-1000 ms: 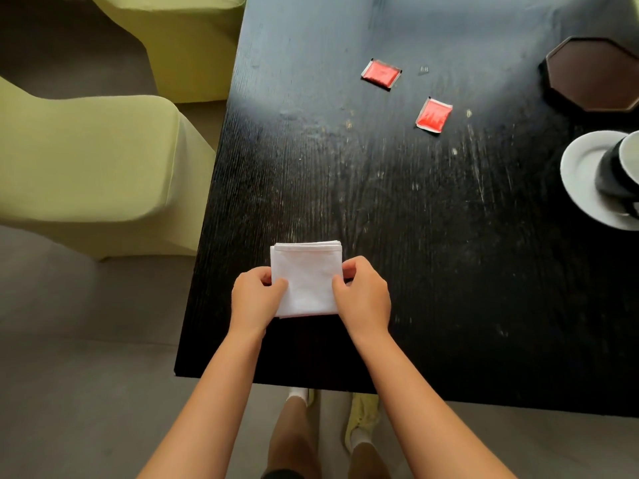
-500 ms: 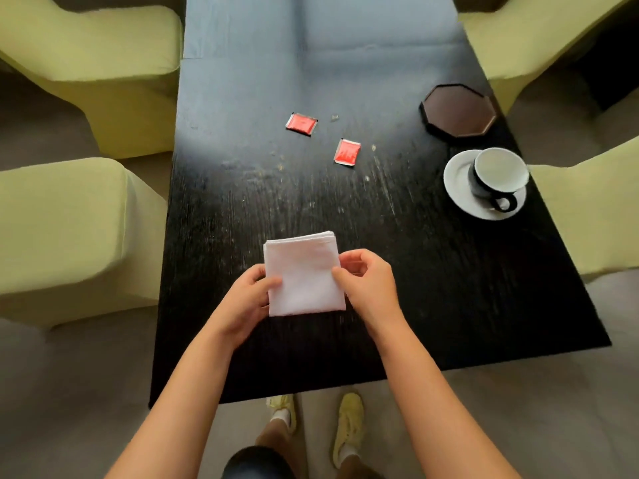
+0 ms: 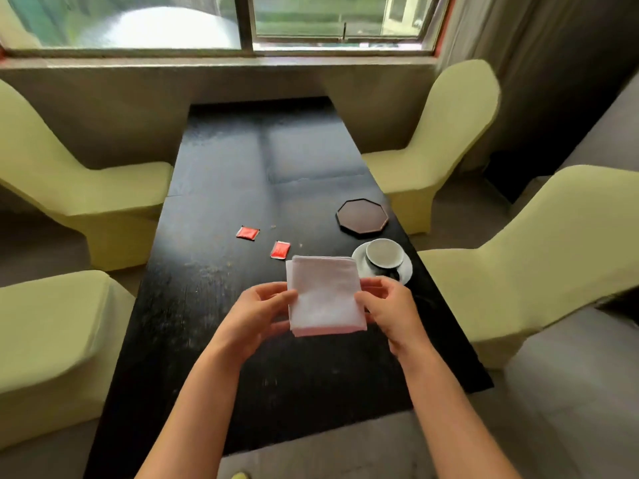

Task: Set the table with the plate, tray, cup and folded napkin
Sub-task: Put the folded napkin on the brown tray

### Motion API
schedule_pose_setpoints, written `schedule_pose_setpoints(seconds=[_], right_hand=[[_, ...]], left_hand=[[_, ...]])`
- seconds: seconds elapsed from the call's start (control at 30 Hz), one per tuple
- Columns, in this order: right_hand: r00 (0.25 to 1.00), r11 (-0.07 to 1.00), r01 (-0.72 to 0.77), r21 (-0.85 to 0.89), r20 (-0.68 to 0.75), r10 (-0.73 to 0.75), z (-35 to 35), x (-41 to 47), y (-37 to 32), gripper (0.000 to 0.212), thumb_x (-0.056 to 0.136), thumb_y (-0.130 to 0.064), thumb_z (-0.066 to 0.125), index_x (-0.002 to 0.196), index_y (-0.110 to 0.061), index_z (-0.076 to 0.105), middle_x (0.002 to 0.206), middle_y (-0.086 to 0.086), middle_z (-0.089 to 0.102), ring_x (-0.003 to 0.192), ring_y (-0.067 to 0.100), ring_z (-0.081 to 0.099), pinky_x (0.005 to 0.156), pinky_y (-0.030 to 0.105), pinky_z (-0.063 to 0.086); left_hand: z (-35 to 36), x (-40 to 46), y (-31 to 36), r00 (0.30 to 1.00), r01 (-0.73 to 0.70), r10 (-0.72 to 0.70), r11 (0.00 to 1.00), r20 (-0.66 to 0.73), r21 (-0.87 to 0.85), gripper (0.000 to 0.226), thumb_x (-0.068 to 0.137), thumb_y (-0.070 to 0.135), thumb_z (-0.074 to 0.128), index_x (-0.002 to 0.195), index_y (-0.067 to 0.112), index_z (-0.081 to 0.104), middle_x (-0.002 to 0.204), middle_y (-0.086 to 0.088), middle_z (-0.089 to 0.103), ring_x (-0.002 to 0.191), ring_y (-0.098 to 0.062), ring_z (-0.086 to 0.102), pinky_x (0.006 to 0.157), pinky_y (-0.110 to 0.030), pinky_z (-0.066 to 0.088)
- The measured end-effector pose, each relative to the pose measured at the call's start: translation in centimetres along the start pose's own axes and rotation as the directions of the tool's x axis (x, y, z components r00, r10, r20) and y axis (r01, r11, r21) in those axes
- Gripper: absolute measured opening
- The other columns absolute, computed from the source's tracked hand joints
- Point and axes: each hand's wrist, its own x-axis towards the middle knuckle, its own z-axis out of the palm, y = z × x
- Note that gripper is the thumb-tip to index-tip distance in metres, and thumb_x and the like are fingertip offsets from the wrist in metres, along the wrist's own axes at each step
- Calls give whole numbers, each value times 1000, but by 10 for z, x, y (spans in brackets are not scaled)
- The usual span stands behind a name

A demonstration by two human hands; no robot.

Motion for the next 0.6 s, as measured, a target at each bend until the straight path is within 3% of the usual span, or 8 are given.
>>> schedule_pose_setpoints(seconds=[0.17,0.3,0.4,0.47,0.6], right_hand=[[996,998,58,2,64,-58,-54,5,-27,28,78,-2,63,106,-8,62,101,10,67,97,24,64,85,43,56],[987,991,132,27,91,-134,-76,20,-43,23,78,1,64,98,-8,63,95,11,68,88,23,65,61,28,55],[981,986,165,14,97,-166,-85,40,-47,21,78,0,65,92,-15,62,92,6,67,87,20,64,61,26,52],[981,986,169,-1,99,-168,-89,57,-50,21,78,0,65,90,-17,62,93,5,67,88,20,64,64,28,54],[984,985,173,-6,34,-173,-93,98,-52,22,77,3,63,92,-13,61,87,6,66,77,15,62,56,21,49]], left_hand=[[55,-7,20,991,-122,120,992,-57,-28,12,87,8,59,93,9,68,73,1,75,65,-10,70,52,-21,54],[78,0,35,980,-161,156,987,-123,-31,12,87,9,60,86,15,71,69,3,74,61,-7,68,51,-19,53],[89,18,44,972,-176,170,984,-163,-26,15,87,8,60,81,17,71,67,4,73,59,-5,67,53,-18,55],[95,33,48,974,-173,168,985,-152,-23,16,88,7,59,81,16,70,65,5,73,59,-5,67,54,-18,55],[101,71,54,985,-141,141,990,-98,7,21,88,2,56,87,15,73,69,3,73,61,-5,66,54,-19,54]])
